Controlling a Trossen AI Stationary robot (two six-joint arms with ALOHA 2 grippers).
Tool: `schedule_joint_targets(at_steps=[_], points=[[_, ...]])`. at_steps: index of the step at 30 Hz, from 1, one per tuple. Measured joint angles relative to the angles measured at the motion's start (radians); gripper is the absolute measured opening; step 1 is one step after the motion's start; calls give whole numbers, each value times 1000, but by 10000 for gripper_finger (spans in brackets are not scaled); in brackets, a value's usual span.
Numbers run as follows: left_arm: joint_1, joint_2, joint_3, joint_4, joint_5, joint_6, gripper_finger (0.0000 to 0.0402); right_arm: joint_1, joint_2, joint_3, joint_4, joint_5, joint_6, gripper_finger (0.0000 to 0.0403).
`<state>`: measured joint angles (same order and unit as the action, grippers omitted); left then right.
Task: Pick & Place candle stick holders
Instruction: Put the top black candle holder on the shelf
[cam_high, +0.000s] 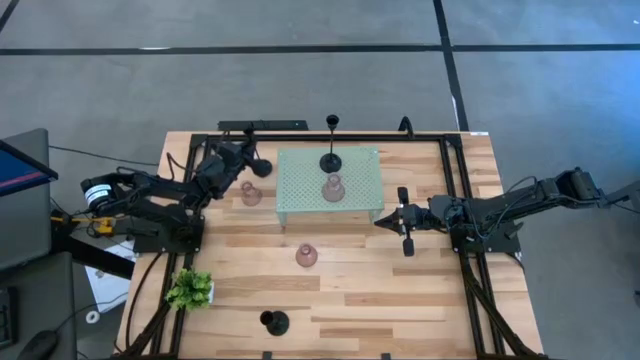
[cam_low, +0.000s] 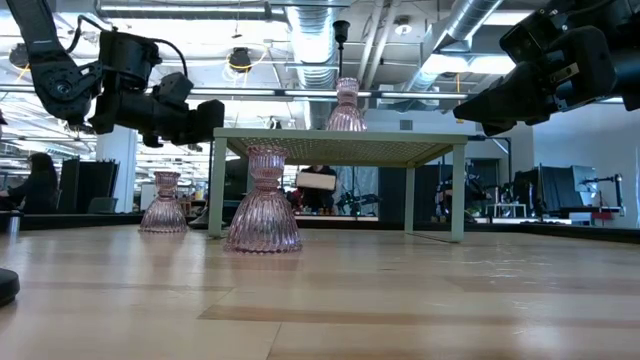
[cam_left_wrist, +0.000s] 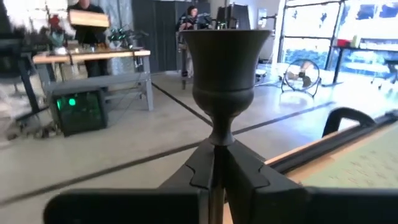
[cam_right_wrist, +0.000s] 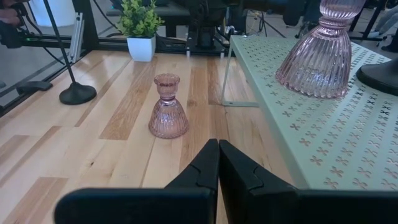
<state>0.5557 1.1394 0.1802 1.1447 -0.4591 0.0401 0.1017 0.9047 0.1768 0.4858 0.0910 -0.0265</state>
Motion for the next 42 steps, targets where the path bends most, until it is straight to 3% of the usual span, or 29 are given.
schedule_joint_targets(at_steps=[5,16,22,30,36,42], points=[[-44,-57,0,0,-11,84,13,0,0,0,0,0,0,1],[-127,-335,1,-11,-53,260,13,0,0,0,0,0,0,1],[-171,-445,111,-219,-40,270,13,0,0,0,0,0,0,1],[-236,-413,409,-676,89,217,13,0,0,0,-2,25,0,1],[-237,-337,508,-701,254,146,13,1,0,0,-9,29,0,1],[-234,-228,531,-701,288,104,13,0,0,0,-10,30,0,1]])
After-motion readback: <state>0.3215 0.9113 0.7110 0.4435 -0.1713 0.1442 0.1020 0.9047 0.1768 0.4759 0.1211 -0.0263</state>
